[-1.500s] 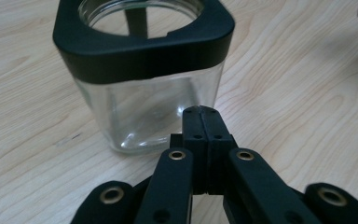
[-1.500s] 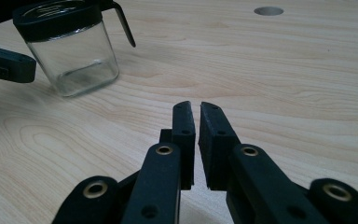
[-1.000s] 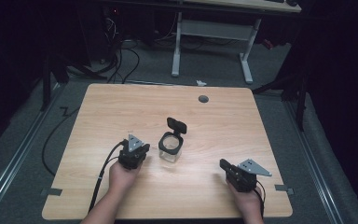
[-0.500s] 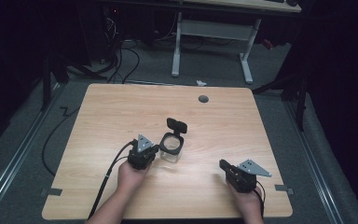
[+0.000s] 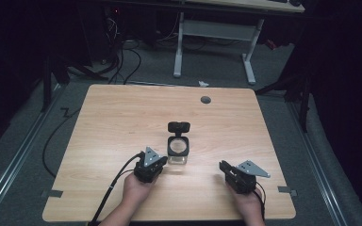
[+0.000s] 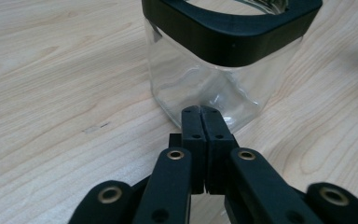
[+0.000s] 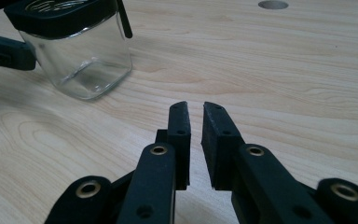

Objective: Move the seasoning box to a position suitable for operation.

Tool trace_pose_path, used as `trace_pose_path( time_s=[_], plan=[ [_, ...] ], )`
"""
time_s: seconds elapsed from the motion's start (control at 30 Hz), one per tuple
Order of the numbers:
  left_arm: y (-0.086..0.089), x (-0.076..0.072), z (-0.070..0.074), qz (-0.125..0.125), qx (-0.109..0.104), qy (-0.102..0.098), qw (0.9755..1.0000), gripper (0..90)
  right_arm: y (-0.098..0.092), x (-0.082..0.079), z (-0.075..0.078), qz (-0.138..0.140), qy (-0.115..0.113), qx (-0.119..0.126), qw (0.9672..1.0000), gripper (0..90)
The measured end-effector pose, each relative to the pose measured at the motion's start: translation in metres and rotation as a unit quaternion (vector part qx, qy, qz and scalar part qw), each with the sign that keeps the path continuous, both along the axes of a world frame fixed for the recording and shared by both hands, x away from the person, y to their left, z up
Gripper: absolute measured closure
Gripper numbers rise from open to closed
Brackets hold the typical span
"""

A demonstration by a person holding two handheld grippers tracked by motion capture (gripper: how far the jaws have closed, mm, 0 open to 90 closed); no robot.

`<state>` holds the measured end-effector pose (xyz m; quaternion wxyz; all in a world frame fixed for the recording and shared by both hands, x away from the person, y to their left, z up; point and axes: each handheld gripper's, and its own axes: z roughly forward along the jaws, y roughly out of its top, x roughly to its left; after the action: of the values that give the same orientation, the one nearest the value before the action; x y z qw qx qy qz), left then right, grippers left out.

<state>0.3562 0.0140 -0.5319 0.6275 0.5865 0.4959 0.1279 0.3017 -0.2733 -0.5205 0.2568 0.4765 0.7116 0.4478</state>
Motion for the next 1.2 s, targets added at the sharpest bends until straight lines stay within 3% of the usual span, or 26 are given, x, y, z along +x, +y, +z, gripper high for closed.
trace_pose_path(
  time_s=[0.2,0.27,0.33,0.43,0.8,1.2],
  plan=[
    [0.001,-0.008,-0.002,-0.013,-0.010,-0.014,0.9998,90.0,0.016,0.006,0.006,-0.008,0.002,-0.005,1.0000,82.5],
    [-0.002,-0.013,-0.003,-0.026,-0.002,-0.030,0.9992,90.0,0.025,0.014,0.011,0.001,0.007,-0.008,0.9999,86.5],
    [-0.002,-0.012,-0.003,-0.028,-0.002,-0.030,0.9992,90.0,0.029,0.017,0.012,0.000,0.011,-0.009,0.9999,87.2],
    [-0.001,-0.009,-0.002,-0.032,-0.016,-0.017,0.9992,89.4,0.038,0.035,0.022,0.004,0.010,-0.004,0.9999,88.7],
    [-0.001,-0.006,-0.003,-0.037,-0.012,0.000,0.9992,87.6,0.071,0.083,0.056,0.024,-0.002,-0.005,0.9997,88.4],
    [-0.002,-0.006,-0.003,-0.039,-0.009,-0.001,0.9992,87.9,0.079,0.112,0.074,0.023,-0.005,0.007,0.9997,88.4]
  ],
)
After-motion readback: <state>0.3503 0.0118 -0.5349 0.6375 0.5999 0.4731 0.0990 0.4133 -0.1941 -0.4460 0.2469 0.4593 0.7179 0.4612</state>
